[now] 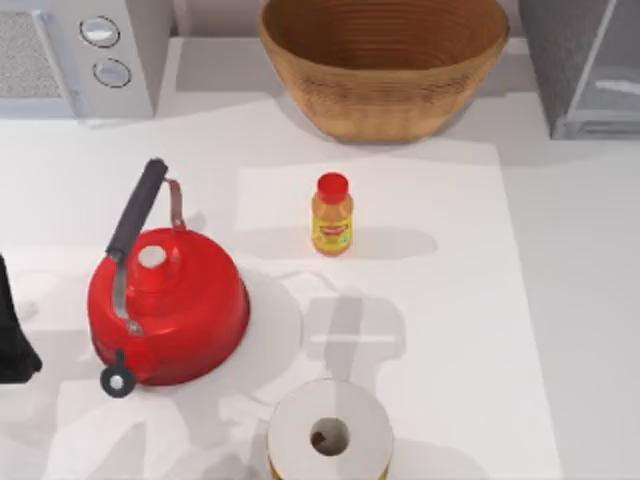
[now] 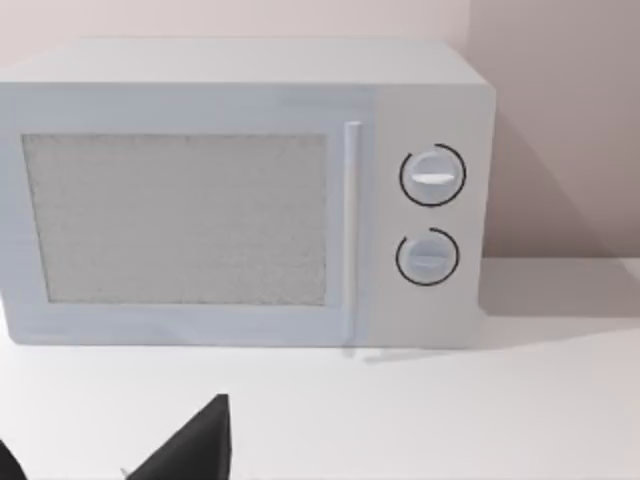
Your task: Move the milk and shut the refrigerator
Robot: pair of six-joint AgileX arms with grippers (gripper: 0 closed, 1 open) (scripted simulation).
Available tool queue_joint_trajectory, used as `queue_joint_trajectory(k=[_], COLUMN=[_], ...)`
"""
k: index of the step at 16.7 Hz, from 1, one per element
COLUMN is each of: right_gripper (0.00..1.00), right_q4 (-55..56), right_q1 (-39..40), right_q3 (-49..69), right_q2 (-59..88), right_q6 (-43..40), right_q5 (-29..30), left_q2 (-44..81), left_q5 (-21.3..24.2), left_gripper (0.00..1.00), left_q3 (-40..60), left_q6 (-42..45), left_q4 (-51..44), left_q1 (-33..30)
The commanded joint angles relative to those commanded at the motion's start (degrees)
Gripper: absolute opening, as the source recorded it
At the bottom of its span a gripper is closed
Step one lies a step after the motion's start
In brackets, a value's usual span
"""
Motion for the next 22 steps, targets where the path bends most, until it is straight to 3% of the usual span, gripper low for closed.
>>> queue_joint_trajectory(k=[8, 12, 15, 22], right_gripper=[1.00, 1.00, 1.00, 1.00], right_q4=[33.0, 46.3, 51.3, 52.3], right_q1=[24.2, 34.5, 38.8, 39.3], right_q3=[-0.2, -0.8, -1.2, -2.0], right_q2=[0.2, 0.5, 0.6, 0.2], right_q6=[41.8, 57.0, 62.1, 63.2], right_q5=[6.2, 8.5, 9.2, 10.0], left_q2=[0.0, 0.0, 0.0, 0.0], left_q5=[0.0, 0.0, 0.0, 0.0], left_gripper=[1.00, 1.00, 1.00, 1.00], left_q3=[0.0, 0.0, 0.0, 0.0], left_q6=[0.0, 0.0, 0.0, 0.0], left_q4=[0.0, 0.0, 0.0, 0.0], left_q1=[0.0, 0.0, 0.0, 0.0])
